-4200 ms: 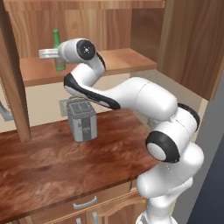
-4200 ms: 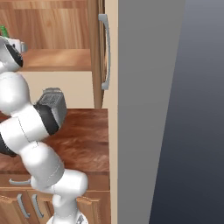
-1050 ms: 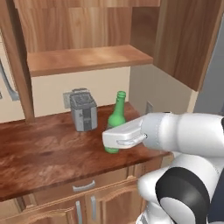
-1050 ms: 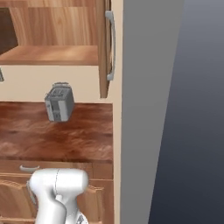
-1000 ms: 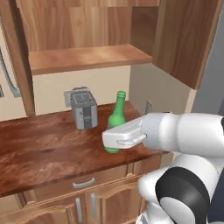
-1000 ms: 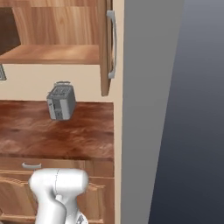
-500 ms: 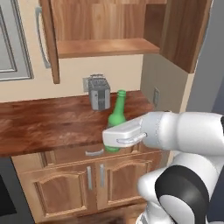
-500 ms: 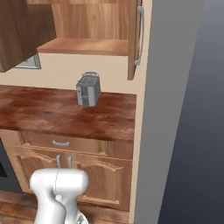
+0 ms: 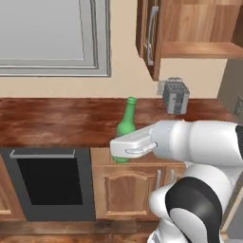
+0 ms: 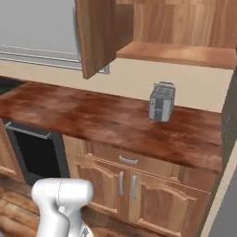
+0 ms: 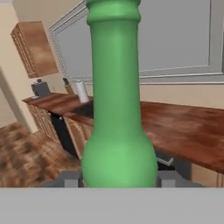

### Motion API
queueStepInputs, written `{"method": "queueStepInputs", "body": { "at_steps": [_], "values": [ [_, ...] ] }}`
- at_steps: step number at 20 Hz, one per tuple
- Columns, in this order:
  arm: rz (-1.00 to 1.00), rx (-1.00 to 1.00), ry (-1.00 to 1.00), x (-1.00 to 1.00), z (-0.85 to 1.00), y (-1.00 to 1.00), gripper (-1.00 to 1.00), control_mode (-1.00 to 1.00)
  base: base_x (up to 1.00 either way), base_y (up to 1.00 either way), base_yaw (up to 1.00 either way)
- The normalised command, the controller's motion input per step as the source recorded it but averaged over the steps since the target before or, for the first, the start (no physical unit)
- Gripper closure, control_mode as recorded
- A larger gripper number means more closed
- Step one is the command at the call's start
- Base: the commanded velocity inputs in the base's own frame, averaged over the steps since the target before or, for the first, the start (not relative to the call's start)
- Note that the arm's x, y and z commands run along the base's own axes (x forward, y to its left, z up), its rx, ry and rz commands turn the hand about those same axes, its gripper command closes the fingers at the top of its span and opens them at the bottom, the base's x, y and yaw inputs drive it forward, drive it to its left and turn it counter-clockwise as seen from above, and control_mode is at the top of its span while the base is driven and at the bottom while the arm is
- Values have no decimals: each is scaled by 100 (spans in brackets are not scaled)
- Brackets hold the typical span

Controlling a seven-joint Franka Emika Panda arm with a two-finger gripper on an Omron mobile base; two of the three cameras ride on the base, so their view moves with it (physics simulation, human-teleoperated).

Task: Get the candle and the beer from the cabinet and move them to the dining counter.

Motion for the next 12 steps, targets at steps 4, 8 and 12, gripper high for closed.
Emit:
{"method": "queueStepInputs", "body": {
  "at_steps": [4, 8, 12],
  "values": [
    [0, 0, 0, 0, 0, 0, 100, 100, 0, 100, 40],
    [0, 0, 0, 0, 0, 0, 100, 100, 0, 98, 40],
    [0, 0, 0, 0, 0, 0, 100, 100, 0, 99, 38]
  ]
}}
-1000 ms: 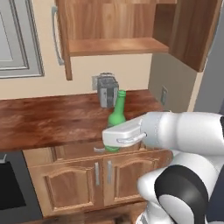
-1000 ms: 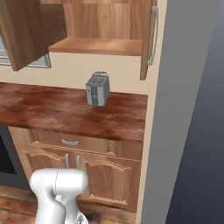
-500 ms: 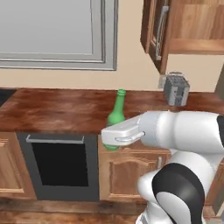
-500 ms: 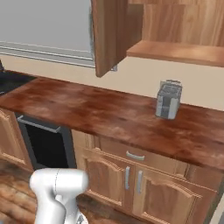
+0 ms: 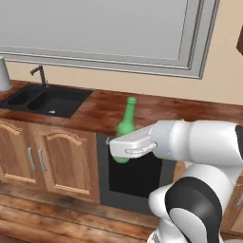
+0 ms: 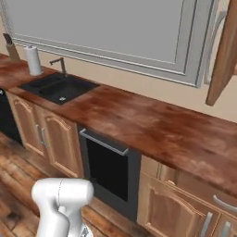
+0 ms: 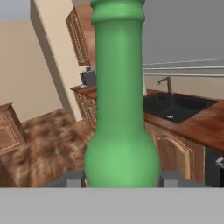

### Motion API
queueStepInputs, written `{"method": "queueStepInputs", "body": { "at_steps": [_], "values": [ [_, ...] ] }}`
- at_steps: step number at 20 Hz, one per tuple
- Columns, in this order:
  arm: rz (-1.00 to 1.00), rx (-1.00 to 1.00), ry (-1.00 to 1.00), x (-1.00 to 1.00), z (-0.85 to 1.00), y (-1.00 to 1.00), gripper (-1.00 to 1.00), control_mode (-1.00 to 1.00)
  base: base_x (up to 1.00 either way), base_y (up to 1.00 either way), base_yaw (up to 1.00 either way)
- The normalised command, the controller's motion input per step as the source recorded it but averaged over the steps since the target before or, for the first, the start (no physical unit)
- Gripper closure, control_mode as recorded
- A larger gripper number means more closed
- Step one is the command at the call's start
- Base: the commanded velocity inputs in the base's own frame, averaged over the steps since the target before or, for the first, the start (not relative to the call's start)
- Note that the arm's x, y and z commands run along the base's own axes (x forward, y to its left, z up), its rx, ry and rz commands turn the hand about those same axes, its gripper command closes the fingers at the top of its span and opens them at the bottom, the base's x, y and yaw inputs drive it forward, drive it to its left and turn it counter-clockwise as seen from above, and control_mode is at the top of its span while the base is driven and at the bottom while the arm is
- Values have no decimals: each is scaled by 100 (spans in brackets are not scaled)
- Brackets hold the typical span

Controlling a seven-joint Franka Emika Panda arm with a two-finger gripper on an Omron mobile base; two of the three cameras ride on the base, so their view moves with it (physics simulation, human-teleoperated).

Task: Get the candle and the beer from the cabinet and move them to the dining counter.

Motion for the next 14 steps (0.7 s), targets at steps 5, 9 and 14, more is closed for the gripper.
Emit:
{"method": "queueStepInputs", "body": {
  "at_steps": [5, 9, 14],
  "values": [
    [0, 0, 0, 0, 0, 0, 100, 100, 0, 98, 37],
    [0, 0, 0, 0, 0, 0, 100, 100, 0, 95, 37],
    [0, 0, 0, 0, 0, 0, 100, 100, 7, 84, 38]
  ]
}}
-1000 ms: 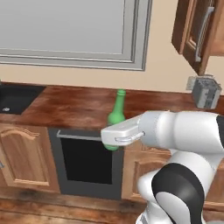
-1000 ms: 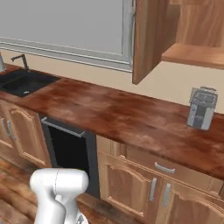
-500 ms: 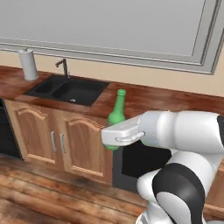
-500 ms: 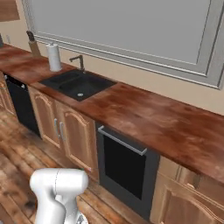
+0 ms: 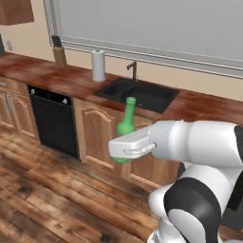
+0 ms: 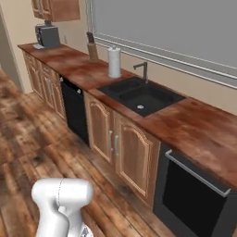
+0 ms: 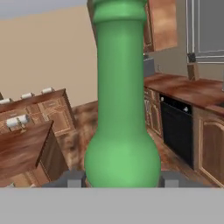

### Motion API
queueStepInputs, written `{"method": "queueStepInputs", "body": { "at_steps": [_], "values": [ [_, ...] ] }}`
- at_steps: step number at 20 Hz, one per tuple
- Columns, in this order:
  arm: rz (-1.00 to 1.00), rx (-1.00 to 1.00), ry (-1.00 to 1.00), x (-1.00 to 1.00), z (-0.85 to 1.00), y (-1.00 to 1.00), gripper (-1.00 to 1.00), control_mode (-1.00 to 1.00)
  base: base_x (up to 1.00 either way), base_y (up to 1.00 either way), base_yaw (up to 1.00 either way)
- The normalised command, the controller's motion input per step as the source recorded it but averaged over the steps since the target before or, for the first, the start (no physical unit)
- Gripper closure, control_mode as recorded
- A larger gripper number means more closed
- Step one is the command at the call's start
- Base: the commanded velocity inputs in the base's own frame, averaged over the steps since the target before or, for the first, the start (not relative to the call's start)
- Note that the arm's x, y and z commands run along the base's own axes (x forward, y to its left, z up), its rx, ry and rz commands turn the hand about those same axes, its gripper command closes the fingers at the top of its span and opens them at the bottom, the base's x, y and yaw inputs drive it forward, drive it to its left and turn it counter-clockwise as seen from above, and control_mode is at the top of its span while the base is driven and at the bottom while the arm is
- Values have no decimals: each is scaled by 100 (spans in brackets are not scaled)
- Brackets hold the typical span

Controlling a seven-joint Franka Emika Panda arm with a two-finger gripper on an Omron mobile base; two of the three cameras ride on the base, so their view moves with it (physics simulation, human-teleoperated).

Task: Get the candle and the beer from the cabinet and move them to the dining counter.

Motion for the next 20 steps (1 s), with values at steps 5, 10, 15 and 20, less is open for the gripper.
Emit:
{"method": "queueStepInputs", "body": {
  "at_steps": [5, 10, 15, 20],
  "values": [
    [0, 0, 0, 0, 0, 0, 100, 100, 48, 29, 41],
    [0, 0, 0, 0, 0, 0, 100, 100, 68, 1, 43],
    [0, 0, 0, 0, 0, 0, 100, 100, 90, 0, 41],
    [0, 0, 0, 0, 0, 0, 100, 100, 97, -1, 39]
  ]
}}
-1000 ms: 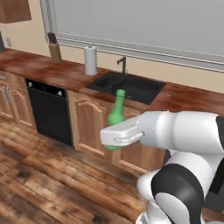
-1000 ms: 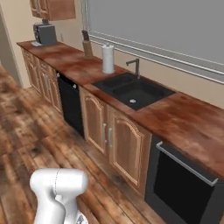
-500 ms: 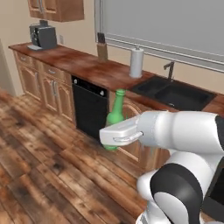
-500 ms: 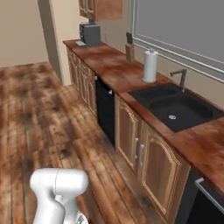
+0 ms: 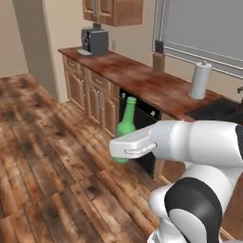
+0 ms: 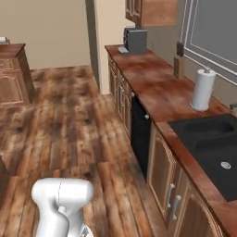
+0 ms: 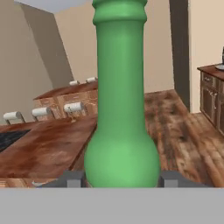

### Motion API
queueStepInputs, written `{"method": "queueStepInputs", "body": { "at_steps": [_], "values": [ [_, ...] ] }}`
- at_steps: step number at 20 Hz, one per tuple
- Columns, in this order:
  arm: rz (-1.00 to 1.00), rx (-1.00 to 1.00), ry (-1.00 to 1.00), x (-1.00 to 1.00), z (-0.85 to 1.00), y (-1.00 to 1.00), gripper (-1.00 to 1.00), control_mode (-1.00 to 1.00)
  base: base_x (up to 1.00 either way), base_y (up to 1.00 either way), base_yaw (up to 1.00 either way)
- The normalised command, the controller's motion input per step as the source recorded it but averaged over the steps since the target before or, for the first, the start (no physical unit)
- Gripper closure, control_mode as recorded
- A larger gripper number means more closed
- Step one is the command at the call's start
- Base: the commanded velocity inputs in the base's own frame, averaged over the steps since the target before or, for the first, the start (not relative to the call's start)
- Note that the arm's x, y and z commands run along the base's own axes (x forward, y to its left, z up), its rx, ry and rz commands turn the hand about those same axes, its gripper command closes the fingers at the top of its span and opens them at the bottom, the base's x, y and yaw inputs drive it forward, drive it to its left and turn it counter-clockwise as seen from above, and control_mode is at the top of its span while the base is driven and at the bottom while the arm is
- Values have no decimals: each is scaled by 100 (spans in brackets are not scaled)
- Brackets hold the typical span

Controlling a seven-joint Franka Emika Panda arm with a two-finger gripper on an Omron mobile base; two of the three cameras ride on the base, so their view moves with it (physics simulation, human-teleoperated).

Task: Get the candle and the beer from the cabinet and move them to the dining counter.

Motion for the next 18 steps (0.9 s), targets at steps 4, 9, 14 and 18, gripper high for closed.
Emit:
{"method": "queueStepInputs", "body": {
  "at_steps": [4, 9, 14, 18],
  "values": [
    [0, 0, 0, 0, 0, 0, 100, 100, 89, -5, 40],
    [0, 0, 0, 0, 0, 0, 100, 100, 82, -3, 41],
    [0, 0, 0, 0, 0, 0, 100, 100, 83, 0, 41],
    [0, 0, 0, 0, 0, 0, 100, 100, 76, -1, 43]
  ]
}}
